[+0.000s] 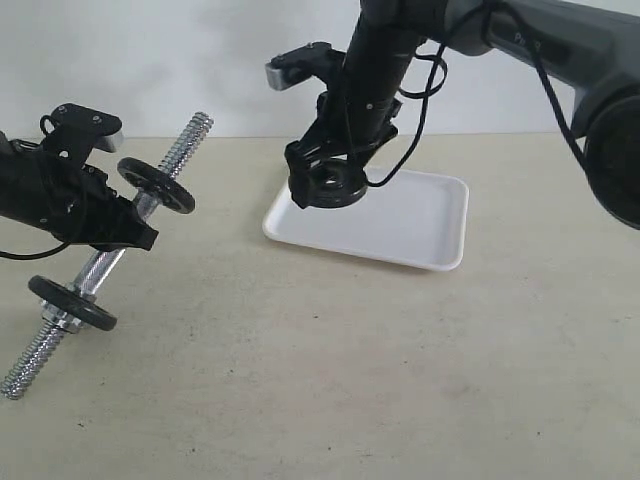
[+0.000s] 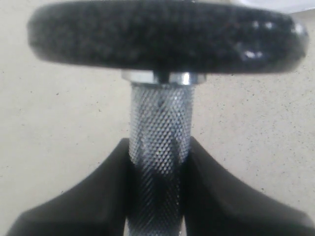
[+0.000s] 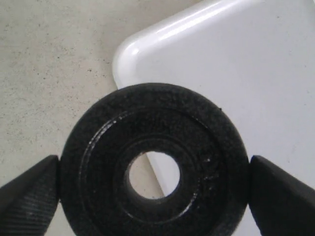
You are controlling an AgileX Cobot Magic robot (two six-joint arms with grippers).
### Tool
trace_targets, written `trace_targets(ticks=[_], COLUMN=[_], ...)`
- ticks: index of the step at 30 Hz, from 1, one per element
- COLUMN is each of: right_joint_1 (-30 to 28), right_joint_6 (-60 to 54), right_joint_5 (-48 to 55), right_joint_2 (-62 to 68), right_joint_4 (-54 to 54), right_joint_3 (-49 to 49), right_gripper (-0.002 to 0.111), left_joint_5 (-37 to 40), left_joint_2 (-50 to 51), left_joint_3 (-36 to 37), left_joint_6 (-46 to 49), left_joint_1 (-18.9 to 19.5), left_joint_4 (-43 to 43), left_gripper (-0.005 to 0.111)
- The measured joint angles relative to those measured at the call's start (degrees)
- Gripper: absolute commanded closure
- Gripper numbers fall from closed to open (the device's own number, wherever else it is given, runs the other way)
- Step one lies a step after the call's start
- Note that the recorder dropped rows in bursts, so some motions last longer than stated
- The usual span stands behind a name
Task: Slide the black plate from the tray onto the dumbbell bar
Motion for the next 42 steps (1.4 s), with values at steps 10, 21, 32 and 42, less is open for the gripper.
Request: trace_targets(ticks=[10, 21, 32, 42], right_joint_1=[-3.4, -10.0, -12.4, -12.2], right_joint_6=[-10.5, -10.5, 5.7, 10.4], right_joint_5=[0.1, 0.0, -0.2, -0.3], right_joint_2=[0.0, 0.0, 0.0, 0.0], right_joint_4=[23.2, 29.3, 34.2, 42.8], right_joint_3=[0.0, 0.0, 0.0, 0.0], right_gripper=[0.108, 0.108, 0.108, 0.108], left_joint_5=[0.0, 0.0, 0.6, 1.1], left_joint_2=[0.0, 0.0, 0.0, 0.0], left_joint_3=[0.0, 0.1, 0.1, 0.2], left_joint_6=[3.2, 6.2, 14.6, 30.0], left_joint_1=[0.0, 0.0, 0.0, 0.0], left_joint_4=[0.4, 0.4, 0.4, -7.2], left_gripper=[0.102, 0.102, 0.102, 0.102])
